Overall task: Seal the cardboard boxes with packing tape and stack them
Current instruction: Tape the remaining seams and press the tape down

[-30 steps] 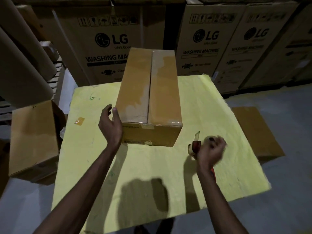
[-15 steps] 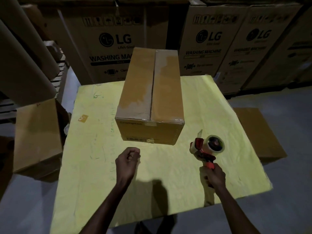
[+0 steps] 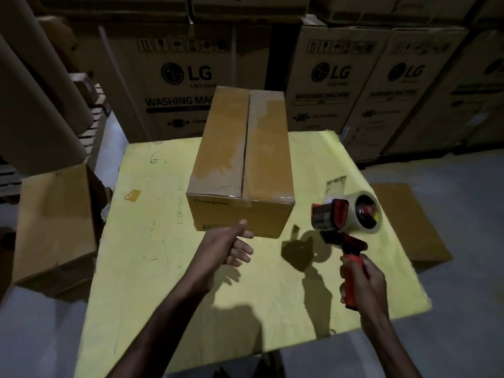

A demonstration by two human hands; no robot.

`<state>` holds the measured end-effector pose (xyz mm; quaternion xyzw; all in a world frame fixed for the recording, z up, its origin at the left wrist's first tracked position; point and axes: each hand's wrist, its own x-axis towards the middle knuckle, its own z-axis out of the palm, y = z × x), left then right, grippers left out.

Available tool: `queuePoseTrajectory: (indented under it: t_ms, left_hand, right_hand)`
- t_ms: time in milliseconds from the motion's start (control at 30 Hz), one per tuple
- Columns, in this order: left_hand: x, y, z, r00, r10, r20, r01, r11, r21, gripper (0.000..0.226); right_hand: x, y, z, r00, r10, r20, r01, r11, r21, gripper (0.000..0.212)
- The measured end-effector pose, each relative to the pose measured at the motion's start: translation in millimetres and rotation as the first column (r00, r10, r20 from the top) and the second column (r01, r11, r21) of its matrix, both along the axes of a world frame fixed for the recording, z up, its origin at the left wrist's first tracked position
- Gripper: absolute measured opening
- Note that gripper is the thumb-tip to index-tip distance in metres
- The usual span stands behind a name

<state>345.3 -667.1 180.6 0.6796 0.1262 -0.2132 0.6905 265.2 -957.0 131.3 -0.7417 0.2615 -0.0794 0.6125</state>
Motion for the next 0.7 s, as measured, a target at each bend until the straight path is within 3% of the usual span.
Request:
queuePoseTrajectory:
  t_ms: [167,300,467,600,700]
  left_hand:
    - [1.5,-12.3,46.2,0.984,-0.145,-0.104,0.131,0.983,-0.126,0.066]
    - [-1.5,-11.3,55.7,0.986,-0.150,-0.069,0.144,0.985,-0.091,0.071]
    - [1.2,0.7,52.9,0.984,-0.117,-0.134,0.093,0.980,-0.175,0.070]
    - [-3.3,8.1,46.1,0.986,-0.079,-0.144,0.043,0.971,-0.237,0.056]
    - [-4.2,13.1,43.0,0.975,-0.040,-0.218,-0.044,0.930,-0.365,0.040]
  right_hand:
    - [0.4,25.2,40.2,0.971,0.186,0.151,-0.141,0.953,-0.267,0.012]
    - [4.2,38.3,48.4,0.937,0.301,0.179,-0.183,0.857,-0.483,0.015]
    - [9.3,45.7,49.0,0.889,0.415,0.195,-0.147,0.661,-0.736,0.028]
    - [12.9,49.1,51.1,0.827,0.503,0.251,-0.100,0.572,-0.814,0.034]
    - [17.0,47.9,48.9,0.793,0.544,0.276,-0.077,0.539,-0.839,0.034]
